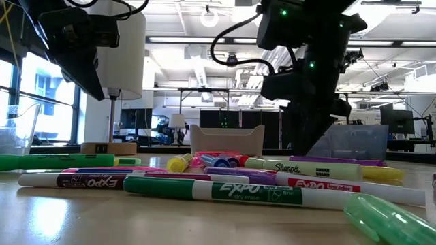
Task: Pick & Place Markers
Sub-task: Put the purple pen into the white bin
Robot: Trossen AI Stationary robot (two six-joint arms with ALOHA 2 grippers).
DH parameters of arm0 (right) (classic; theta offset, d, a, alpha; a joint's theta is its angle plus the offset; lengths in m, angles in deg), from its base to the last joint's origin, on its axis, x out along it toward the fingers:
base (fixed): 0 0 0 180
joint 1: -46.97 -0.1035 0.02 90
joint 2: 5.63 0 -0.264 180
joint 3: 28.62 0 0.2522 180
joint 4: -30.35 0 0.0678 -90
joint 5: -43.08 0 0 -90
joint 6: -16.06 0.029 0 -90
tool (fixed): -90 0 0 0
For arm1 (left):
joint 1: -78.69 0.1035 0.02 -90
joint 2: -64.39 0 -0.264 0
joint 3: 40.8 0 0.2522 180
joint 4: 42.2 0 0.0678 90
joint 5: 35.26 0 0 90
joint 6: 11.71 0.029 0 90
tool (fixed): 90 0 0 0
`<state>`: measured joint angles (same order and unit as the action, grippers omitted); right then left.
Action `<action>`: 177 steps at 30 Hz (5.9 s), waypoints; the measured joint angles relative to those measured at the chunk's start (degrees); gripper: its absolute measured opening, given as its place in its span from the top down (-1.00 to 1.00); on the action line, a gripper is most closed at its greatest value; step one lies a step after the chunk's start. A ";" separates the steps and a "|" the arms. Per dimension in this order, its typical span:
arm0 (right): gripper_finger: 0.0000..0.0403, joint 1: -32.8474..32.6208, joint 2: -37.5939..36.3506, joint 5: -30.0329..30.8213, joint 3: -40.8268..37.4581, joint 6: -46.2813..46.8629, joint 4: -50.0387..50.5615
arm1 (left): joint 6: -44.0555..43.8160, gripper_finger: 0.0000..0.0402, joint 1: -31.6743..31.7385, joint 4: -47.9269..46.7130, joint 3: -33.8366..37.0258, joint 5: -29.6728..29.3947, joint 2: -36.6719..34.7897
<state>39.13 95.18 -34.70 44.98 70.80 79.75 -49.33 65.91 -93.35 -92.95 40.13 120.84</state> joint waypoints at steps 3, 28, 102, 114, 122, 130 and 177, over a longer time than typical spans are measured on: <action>0.51 0.00 0.02 -1.26 0.02 -1.89 -0.48 | 0.02 1.00 0.00 0.00 0.00 -0.11 0.00; 0.51 0.73 1.75 -3.33 -3.02 2.24 -0.35 | -0.09 1.00 0.00 0.44 0.00 -0.07 0.02; 0.86 -2.88 -34.62 1.11 -4.40 -47.43 -46.34 | 33.03 0.24 4.33 61.01 -28.35 -2.23 31.36; 0.86 -2.62 -34.63 2.50 -4.42 -47.39 -41.96 | 32.87 0.24 4.55 56.44 -28.39 -3.78 31.36; 0.86 -2.67 -34.71 4.33 -4.42 -47.71 -39.63 | 32.87 0.24 4.57 56.47 -28.37 -4.18 31.36; 0.86 -2.56 -34.86 8.42 -4.42 -47.03 -34.73 | 32.85 0.24 4.48 53.24 -28.38 -6.43 31.34; 0.85 -1.92 -34.45 3.84 -4.46 -49.00 -43.77 | 29.40 0.84 4.57 63.15 -30.05 -2.94 34.88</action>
<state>37.21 60.74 -30.86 40.52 21.80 35.97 -19.94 70.48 -30.20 -123.00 37.19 155.72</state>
